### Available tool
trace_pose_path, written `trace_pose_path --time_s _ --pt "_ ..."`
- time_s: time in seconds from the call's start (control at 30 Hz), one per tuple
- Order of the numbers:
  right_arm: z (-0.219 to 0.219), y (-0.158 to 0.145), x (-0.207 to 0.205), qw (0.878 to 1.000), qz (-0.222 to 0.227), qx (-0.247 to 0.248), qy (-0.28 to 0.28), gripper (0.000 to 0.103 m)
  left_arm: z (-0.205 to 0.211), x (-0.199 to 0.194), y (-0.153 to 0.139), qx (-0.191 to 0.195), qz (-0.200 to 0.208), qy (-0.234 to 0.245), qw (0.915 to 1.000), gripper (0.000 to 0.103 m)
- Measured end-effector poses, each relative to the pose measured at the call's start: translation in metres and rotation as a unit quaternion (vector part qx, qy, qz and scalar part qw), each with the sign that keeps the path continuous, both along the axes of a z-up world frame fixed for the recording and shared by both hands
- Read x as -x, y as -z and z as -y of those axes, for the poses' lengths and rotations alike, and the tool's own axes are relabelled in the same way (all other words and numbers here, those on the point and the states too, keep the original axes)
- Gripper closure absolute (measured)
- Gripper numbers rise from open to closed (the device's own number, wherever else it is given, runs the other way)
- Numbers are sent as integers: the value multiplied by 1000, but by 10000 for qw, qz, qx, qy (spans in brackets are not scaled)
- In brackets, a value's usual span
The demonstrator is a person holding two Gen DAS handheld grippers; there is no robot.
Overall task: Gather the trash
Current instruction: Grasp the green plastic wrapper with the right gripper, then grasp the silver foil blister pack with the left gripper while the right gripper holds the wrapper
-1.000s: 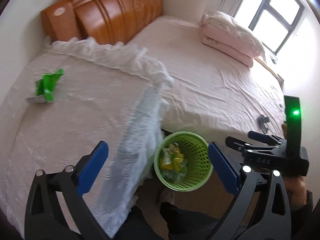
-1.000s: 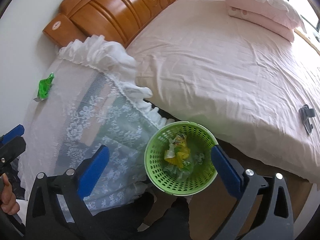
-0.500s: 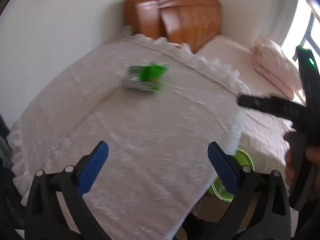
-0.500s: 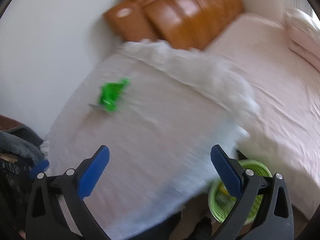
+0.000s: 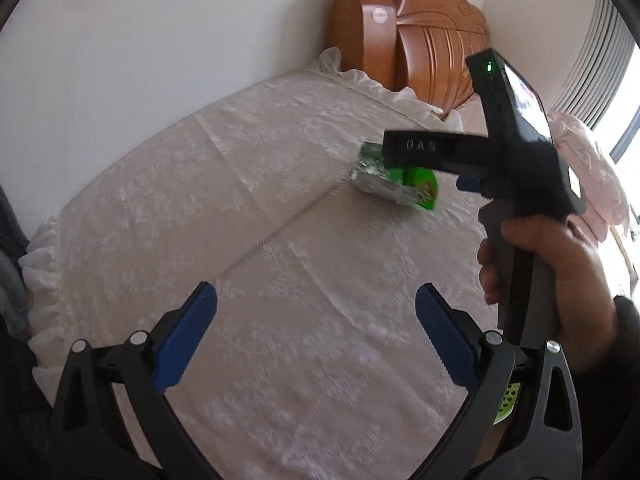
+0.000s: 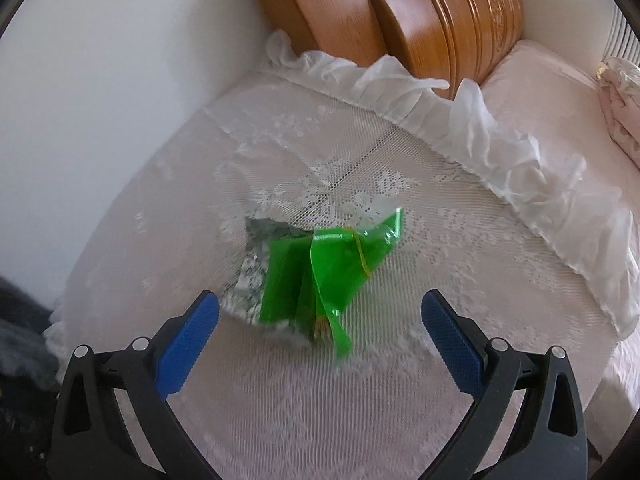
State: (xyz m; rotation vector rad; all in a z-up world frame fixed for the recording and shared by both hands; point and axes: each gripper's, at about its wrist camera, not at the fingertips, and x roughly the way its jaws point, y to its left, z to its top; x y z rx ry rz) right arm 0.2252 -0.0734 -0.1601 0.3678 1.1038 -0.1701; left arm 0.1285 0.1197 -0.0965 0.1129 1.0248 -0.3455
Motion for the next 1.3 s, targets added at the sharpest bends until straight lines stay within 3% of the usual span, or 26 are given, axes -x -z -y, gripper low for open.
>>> trace_pose_path --time_s 0.13,0.23,0.27,0.57,0.67,0.77,0.87,0.97,1.1,1.2,1.3 --pt "-1 11 -10 9996 -136 239 21 25 -2 -14 3 25 3 43 10000 8" --pt "2 17 -11 9999 -148 34 -73 47 -6 -21 6 74 -56 38 10000 8" --pt "3 18 -11 9998 -135 -27 -113 49 -5 -22 7 87 -73 37 9999 8" --pt "28 2 10 9977 275 -603 -127 49 11 -20 16 188 -141 211 9995 8" --pt "42 -6 24 9968 366 -710 -69 49 24 -20 18 90 150 681 9975 8" --pt "55 -15 47 9964 317 -779 -48 49 41 -31 24 -111 393 1405 9892 8" --pt "62 -25 72 9968 284 -742 -59 49 63 -49 31 -368 629 2411 9678 8" --pt "68 -31 101 9974 247 -677 6 49 88 -69 40 -639 656 3444 9344 8" --pt "73 -34 139 9976 76 -643 251 49 123 -92 53 -956 519 4631 8796 8" --pt "72 -36 156 9969 22 -670 408 49 143 -101 61 -1003 253 5280 8429 8" --pt "73 -36 168 9960 19 -713 544 48 156 -107 73 -1051 41 5686 8159 8"
